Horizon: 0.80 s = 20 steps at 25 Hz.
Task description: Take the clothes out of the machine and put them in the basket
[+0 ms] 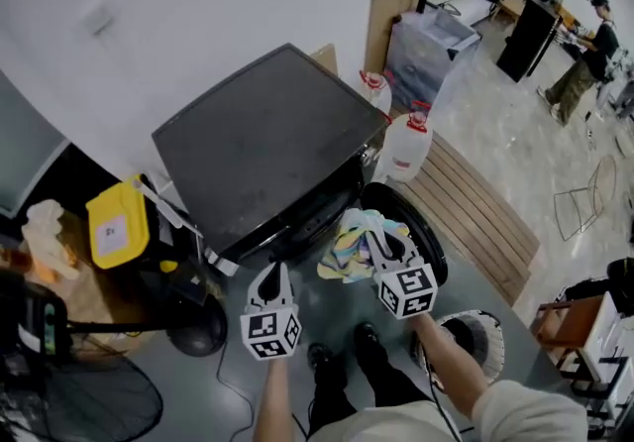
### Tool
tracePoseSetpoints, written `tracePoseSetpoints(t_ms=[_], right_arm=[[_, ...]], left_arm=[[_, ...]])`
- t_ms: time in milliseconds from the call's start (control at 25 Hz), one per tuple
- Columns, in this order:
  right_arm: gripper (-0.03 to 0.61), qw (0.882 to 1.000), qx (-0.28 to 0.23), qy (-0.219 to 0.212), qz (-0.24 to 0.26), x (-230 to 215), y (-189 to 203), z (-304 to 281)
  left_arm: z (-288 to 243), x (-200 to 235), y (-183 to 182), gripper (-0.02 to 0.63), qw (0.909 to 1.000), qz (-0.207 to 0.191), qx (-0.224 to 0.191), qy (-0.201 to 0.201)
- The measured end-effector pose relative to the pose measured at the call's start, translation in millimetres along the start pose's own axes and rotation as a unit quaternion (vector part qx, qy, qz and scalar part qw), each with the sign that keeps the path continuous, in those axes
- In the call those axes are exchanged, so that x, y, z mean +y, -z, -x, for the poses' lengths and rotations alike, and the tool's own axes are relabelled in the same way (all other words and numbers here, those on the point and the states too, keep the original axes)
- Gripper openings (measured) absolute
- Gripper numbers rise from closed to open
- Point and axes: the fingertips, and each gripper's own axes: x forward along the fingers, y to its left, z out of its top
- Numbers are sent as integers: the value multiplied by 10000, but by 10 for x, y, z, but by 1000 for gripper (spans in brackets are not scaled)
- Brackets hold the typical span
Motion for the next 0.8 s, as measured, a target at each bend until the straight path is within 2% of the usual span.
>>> tracePoseSetpoints(t_ms=[280, 480, 800], right_arm=[[61, 9994, -346, 79, -25, 68, -735, 644], [61, 9977, -630, 246, 51, 44, -1218, 1013], [61, 9930, -989, 634, 159, -13, -1600, 1475]], left_arm=[[247, -452, -599, 18, 9994, -190, -30, 272], [370, -635, -1056, 18, 9982, -358, -228, 426], [418, -843, -1481, 18, 9938, -623, -393, 833]])
